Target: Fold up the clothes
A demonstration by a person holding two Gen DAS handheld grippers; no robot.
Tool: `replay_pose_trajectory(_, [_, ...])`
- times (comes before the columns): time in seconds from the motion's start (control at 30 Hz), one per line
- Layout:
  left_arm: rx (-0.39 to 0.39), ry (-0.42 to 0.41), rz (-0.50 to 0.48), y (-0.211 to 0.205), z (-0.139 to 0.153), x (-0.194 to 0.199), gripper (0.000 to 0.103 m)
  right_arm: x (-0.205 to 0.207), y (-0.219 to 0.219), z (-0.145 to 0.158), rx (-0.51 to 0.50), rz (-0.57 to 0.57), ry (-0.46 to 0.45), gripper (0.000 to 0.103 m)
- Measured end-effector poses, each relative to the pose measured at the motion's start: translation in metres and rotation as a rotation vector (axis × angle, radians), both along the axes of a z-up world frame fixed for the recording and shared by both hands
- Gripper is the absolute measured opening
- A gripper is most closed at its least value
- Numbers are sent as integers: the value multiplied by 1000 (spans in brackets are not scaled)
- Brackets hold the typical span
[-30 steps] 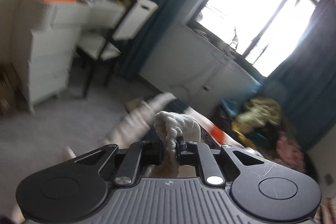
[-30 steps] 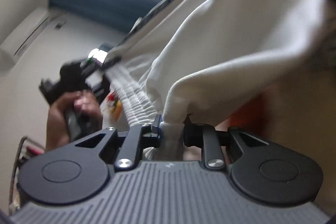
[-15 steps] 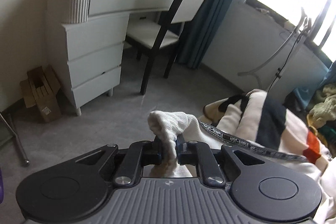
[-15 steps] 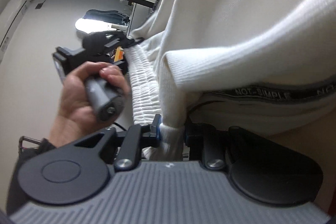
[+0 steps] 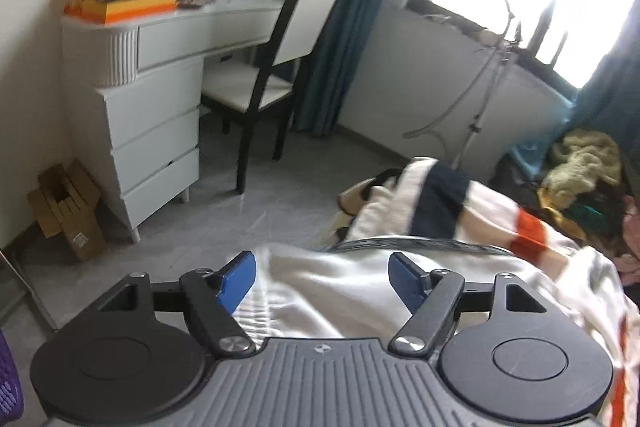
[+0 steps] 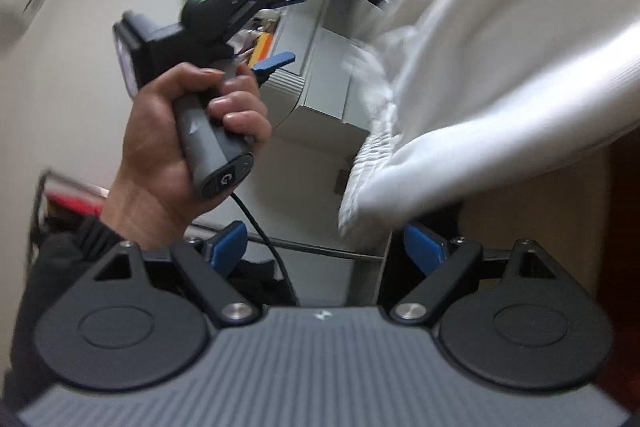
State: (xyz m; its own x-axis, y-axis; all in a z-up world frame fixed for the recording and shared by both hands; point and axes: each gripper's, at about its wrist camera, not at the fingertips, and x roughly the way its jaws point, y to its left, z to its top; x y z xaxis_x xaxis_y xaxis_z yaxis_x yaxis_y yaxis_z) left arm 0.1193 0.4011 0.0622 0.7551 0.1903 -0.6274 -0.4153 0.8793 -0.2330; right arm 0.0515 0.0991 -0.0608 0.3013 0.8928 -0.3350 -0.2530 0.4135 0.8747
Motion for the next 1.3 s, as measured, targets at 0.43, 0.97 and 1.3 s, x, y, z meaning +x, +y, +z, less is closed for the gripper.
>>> replay_pose_trajectory(0.43, [-12, -258, -321, -216, 44, -125, 78, -91, -194, 94, -482, -363, -586, 88])
replay_pose_trajectory(0.97, [72, -420, -439, -362, -27, -199, 81, -97, -298, 59, -666, -683, -776, 87])
replay_pose_trajectory(1.3, [78, -327, -401, -345, -89, -172, 81, -85, -316, 37, -647, -750, -679, 87])
